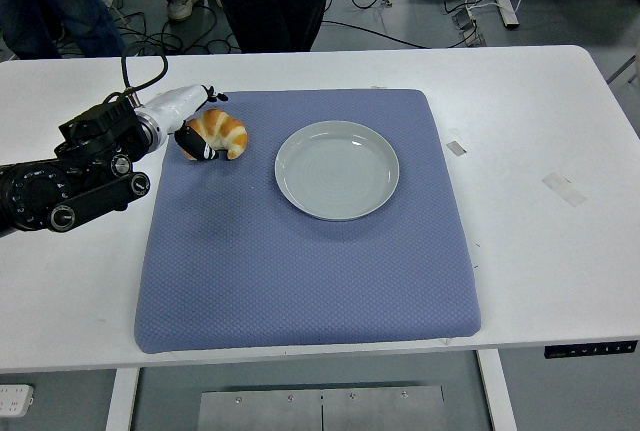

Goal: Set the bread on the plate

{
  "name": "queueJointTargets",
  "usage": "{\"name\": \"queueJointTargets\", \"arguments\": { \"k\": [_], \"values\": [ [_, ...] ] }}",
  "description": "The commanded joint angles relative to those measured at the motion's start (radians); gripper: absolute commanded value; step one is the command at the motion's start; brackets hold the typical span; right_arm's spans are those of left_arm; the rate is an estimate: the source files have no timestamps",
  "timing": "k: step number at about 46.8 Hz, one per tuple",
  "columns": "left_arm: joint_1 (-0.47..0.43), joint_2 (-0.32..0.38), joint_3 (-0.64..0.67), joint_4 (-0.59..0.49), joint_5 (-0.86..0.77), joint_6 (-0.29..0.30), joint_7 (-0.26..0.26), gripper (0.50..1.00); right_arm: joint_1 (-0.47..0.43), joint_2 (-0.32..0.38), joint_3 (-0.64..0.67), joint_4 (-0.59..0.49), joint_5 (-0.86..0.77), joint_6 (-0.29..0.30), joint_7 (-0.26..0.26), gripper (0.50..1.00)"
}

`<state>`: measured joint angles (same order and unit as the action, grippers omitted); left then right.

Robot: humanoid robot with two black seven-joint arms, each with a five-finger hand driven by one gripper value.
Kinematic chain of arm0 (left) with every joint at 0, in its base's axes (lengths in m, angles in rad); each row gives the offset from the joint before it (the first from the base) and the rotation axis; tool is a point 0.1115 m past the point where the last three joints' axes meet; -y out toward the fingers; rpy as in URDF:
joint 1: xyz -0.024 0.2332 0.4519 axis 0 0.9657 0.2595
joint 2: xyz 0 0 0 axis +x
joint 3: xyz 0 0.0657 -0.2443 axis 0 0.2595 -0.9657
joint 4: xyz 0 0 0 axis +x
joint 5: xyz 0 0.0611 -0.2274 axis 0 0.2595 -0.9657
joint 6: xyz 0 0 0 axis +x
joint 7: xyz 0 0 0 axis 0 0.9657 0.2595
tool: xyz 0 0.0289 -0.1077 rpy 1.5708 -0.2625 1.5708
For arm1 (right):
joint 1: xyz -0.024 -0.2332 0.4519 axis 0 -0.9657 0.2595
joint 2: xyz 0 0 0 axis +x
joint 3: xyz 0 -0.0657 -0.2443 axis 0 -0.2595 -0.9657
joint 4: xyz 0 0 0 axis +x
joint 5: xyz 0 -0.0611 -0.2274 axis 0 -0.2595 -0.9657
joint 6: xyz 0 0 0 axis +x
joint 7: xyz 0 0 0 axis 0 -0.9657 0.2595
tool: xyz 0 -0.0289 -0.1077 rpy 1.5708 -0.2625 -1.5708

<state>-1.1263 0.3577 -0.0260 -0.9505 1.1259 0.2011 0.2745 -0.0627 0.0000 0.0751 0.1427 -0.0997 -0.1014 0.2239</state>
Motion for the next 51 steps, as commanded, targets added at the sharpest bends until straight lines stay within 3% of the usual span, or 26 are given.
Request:
{"name": "queueJointTargets", "arguments": {
  "k": [1, 15, 27, 45, 51],
  "values": [
    [0.0, 0.0, -0.002, 0.006, -0.008, -0.023, -0.006, 0.845, 0.0, 0.0, 0.0, 0.0, 0.0, 0.0, 0.0, 1.0],
    [0.0, -0.009, -0.003, 0.021, -0.017, -0.054, -0.015, 0.752, 0.0, 0.0, 0.0, 0.0, 0.0, 0.0, 0.0, 1.0],
    [-0.004, -0.006, -0.011, 0.021, -0.023, -0.054, -0.02, 0.624, 0.0, 0.0, 0.0, 0.0, 0.0, 0.0, 0.0, 1.0],
    [-0.067, -0.014, -0.02, 0.021, -0.031, -0.055, -0.02, 0.596, 0.0, 0.0, 0.0, 0.0, 0.0, 0.0, 0.0, 1.0],
    [-0.095, -0.089, -0.018, 0.019, -0.017, -0.055, -0.02, 0.584, 0.0, 0.0, 0.0, 0.0, 0.0, 0.0, 0.0, 1.0]
  ]
}}
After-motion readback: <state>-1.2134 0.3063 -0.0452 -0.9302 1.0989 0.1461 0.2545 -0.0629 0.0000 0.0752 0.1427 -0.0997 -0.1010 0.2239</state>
